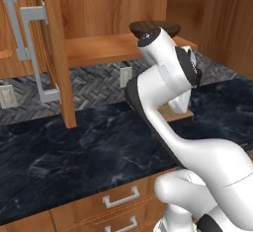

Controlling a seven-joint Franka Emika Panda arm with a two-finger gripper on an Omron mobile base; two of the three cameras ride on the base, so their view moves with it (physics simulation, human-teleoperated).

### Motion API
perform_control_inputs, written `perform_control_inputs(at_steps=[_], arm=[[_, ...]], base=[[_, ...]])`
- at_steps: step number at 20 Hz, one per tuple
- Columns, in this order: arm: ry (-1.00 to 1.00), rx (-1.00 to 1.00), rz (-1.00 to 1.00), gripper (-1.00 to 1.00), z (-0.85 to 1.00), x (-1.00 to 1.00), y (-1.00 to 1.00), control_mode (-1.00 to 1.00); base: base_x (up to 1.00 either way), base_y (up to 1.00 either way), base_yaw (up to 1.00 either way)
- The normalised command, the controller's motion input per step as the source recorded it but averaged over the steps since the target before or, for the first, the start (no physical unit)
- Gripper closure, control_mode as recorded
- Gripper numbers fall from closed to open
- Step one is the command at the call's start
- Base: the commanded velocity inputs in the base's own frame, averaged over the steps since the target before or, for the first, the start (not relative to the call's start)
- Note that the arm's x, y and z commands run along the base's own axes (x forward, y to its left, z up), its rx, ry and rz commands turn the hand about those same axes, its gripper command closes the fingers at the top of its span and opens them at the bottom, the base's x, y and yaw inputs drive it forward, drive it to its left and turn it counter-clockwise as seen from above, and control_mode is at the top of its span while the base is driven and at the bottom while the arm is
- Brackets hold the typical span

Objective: Pick up the bowls from the cabinet and place each bowl in front of a stool on the dining counter.

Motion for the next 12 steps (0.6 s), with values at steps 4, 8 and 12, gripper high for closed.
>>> perform_control_inputs(at_steps=[4, 8, 12], arm=[[-0.09, -0.08, 0.0, -1.0, 0.37, 0.3, 0.01, -1.0], [-0.2, -0.04, 0.0, -1.0, 0.42, 0.21, 0.0, -1.0], [-0.15, -0.02, 0.0, -1.0, 0.38, 0.13, 0.0, -1.0]], base=[[0.0, 0.0, 0.0], [0.0, 0.0, 0.0], [0.0, 0.0, 0.0]])
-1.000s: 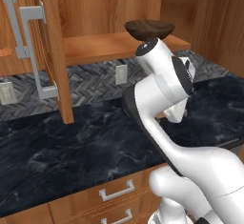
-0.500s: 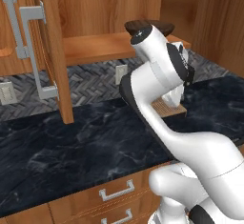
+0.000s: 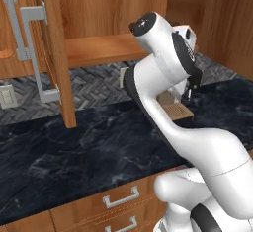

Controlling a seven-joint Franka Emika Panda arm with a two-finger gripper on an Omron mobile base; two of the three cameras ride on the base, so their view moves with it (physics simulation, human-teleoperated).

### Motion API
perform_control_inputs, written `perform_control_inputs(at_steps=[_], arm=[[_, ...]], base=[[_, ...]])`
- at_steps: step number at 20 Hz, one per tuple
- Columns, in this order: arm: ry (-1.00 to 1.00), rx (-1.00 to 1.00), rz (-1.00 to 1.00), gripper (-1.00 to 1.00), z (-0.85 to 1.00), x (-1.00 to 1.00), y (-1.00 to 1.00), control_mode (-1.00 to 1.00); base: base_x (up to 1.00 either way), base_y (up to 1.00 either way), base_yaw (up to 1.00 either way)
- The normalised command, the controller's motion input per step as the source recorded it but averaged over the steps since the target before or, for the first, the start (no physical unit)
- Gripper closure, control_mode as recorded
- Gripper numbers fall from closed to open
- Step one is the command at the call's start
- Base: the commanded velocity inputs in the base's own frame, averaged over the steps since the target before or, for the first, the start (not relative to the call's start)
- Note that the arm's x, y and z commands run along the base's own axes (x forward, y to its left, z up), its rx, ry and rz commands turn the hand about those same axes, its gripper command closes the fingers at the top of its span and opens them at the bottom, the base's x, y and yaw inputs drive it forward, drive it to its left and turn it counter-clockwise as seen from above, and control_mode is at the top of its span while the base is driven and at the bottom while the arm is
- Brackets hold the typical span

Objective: Pick up the bowls from the cabinet and place each bowl in front of a stool on the dining counter.

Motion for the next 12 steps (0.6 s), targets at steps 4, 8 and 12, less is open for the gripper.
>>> perform_control_inputs(at_steps=[4, 8, 12], arm=[[-0.24, 0.0, 0.0, -1.0, 0.0, 0.47, 0.0, -1.0], [-0.44, 0.0, 0.0, -1.0, 0.0, 0.31, 0.0, -1.0], [-0.41, 0.0, 0.0, -1.0, 0.0, 0.08, 0.0, -1.0]], base=[[0.0, 0.0, 0.0], [0.0, 0.0, 0.0], [0.0, 0.0, 0.0]])
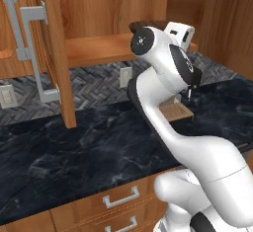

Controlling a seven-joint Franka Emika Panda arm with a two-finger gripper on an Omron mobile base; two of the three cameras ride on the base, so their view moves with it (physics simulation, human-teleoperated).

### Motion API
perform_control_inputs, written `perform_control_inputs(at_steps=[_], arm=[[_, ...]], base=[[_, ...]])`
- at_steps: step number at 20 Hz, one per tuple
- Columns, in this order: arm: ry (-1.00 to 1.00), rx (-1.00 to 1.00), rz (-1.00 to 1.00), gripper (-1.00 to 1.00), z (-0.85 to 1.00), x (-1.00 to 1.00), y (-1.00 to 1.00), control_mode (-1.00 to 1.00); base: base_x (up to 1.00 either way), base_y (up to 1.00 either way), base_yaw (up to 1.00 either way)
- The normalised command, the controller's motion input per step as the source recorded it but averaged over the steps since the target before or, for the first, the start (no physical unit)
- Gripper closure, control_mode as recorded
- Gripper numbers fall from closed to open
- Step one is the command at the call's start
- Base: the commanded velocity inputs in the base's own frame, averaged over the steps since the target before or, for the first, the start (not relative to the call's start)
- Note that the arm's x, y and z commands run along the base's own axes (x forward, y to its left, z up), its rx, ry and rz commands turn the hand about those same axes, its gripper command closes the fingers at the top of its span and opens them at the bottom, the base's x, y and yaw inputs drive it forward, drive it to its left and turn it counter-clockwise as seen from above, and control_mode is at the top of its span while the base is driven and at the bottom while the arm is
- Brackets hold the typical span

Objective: Pick up the bowls from the cabinet and place each bowl in front of a stool on the dining counter.

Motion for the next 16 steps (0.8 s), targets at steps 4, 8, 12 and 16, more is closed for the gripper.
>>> perform_control_inputs(at_steps=[4, 8, 12, 16], arm=[[0.0, -0.01, 0.0, -1.0, 0.34, 0.01, 0.04, -1.0], [0.01, 0.03, 0.0, -1.0, 0.04, 0.13, -0.02, -1.0], [-0.01, 0.01, 0.0, -1.0, 0.02, 0.44, -0.01, -1.0], [0.0, 0.0, 0.0, -1.0, 0.0, 0.7, 0.0, -1.0]], base=[[0.0, 0.0, 0.0], [0.0, 0.0, 0.0], [0.0, 0.0, 0.0], [0.0, 0.0, 0.0]])
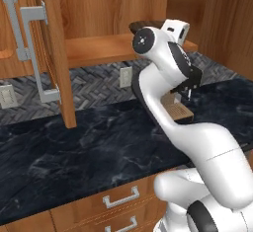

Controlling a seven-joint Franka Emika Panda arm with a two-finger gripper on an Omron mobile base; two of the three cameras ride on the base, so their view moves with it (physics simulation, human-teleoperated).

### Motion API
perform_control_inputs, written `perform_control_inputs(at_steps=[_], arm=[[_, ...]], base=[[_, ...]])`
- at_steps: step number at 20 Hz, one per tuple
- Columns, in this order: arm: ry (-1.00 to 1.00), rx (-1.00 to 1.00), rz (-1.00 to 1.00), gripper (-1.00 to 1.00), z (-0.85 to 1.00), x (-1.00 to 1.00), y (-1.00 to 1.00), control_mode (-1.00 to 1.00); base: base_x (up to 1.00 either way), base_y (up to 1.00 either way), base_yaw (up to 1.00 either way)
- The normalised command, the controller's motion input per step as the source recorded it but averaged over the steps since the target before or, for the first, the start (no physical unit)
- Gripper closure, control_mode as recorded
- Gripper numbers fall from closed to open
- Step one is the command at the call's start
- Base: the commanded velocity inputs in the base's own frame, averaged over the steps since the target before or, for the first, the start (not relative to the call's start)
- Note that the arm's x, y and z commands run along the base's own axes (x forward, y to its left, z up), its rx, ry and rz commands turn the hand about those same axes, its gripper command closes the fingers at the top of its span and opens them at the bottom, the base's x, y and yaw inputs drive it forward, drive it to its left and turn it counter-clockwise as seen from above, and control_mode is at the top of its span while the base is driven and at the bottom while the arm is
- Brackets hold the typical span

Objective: Pick up the bowls from the cabinet and place each bowl in front of a stool on the dining counter.

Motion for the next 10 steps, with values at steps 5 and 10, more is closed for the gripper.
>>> perform_control_inputs(at_steps=[5, 10], arm=[[0.0, 0.0, 0.0, -1.0, 0.04, 0.64, 0.0, -1.0], [0.0, 0.0, 0.0, -1.0, 0.09, 0.5, 0.0, -1.0]], base=[[0.0, 0.0, 0.0], [0.0, 0.0, 0.0]])
